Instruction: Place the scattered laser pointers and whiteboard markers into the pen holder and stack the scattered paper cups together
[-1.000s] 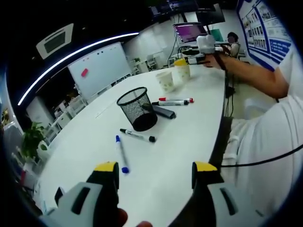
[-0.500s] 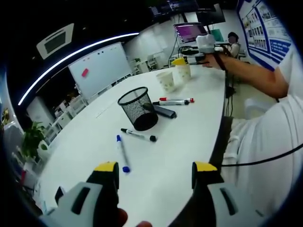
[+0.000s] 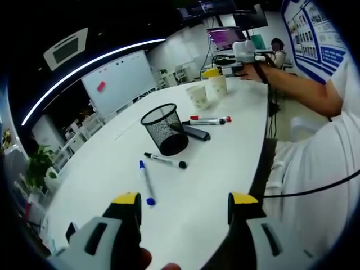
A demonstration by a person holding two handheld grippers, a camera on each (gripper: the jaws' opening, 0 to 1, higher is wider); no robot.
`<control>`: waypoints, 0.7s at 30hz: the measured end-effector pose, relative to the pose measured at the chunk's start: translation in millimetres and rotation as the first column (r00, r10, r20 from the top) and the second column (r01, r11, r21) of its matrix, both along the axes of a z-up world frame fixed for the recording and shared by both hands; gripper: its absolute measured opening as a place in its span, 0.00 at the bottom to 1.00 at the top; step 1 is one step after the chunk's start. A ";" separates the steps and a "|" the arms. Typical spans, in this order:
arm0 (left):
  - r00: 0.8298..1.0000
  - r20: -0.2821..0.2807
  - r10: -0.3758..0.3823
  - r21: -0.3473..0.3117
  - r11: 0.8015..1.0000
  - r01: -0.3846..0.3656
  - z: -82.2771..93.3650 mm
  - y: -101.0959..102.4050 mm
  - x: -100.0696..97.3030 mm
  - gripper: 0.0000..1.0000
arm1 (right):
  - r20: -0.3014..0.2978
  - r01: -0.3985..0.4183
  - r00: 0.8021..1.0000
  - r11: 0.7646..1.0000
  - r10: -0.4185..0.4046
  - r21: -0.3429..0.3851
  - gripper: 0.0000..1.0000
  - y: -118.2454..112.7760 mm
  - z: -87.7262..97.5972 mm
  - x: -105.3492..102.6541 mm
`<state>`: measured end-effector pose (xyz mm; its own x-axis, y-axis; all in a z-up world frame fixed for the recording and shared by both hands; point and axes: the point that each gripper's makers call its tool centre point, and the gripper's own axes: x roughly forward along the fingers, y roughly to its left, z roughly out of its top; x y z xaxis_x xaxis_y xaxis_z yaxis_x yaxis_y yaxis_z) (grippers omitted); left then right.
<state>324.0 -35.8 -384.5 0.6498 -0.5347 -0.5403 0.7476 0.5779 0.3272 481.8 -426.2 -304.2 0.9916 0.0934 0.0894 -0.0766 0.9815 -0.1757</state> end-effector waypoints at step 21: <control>1.000 0.010 0.000 0.002 1.000 0.000 2.2 2.7 -1.1 0.62 | 0.006 -0.026 1.000 0.999 0.026 0.019 0.97 9.2 0.9 2.9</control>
